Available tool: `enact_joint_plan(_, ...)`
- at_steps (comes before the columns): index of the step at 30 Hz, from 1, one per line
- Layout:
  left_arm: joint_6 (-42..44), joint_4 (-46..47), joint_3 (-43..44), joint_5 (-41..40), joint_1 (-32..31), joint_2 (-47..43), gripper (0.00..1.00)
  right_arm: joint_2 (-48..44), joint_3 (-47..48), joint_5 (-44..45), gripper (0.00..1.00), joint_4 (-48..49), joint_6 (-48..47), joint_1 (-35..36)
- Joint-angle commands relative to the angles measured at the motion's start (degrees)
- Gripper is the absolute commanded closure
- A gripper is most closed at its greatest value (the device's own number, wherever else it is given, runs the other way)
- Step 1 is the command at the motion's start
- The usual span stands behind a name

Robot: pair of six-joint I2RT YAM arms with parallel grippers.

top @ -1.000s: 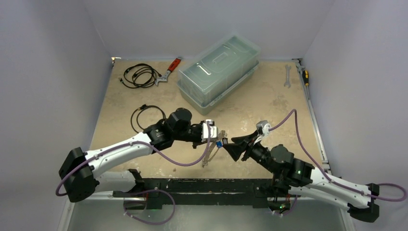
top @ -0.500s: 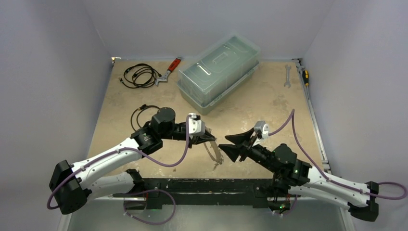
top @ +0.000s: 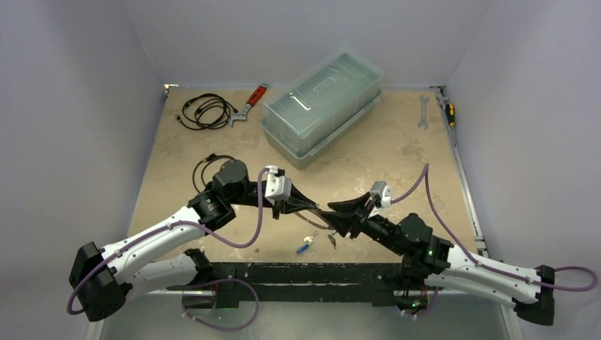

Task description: Put the keys on the keyring

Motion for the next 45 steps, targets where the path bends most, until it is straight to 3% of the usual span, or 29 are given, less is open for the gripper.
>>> enact_joint_plan(1, -0.93, 5.53, -0.27, 2.57, 0.34, -1.90, 1.00, -2.15, -0.54, 1.24, 0.60, 3.47, -1.62, -0.03)
enact_joint_plan(11, 4.67, -2.82, 1.64, -3.38, 0.43, -0.85, 1.00, -6.96, -1.21, 5.58, 0.54, -1.16, 1.46, -0.03)
enact_joint_plan(17, 7.49, -8.73, 3.63, -8.66, 0.39, 0.84, 1.00, -4.26, 0.15, 3.11, 0.48, -1.14, 1.61, -0.03)
enact_joint_plan(25, 8.90, -13.24, 5.30, -13.55, 0.43, 4.65, 1.00, 2.66, 1.82, 9.18, 0.45, -6.04, 6.86, -0.03)
enact_joint_plan(30, 9.94, -21.33, 8.15, -21.75, 0.44, 12.21, 1.00, 3.32, 1.29, 11.25, 0.44, -9.37, 11.66, -0.03)
enact_joint_plan(34, 9.42, -23.98, 10.28, -22.05, 0.44, 17.12, 1.00, 0.73, 0.07, 12.48, 0.41, -10.42, 13.47, -0.03)
enact_joint_plan(39, 8.85, -25.73, 10.51, -24.58, 0.43, 20.10, 1.00, -1.94, -0.03, 13.46, 0.30, -11.99, 14.48, -0.03)
enact_joint_plan(43, 6.99, -26.53, 11.91, -22.17, 0.44, 23.75, 0.70, -3.25, 0.16, 16.47, 0.18, -12.51, 14.66, -0.03)
enact_joint_plan(44, 6.50, -26.53, 12.22, -22.20, 0.38, 23.92, 0.51, -3.63, 0.11, 17.49, 0.17, -12.51, 15.43, -0.03)
enact_joint_plan(45, 6.20, -26.43, 12.34, -22.25, 0.42, 23.87, 0.40, -3.84, 0.14, 18.67, 0.15, -13.48, 16.50, -0.03)
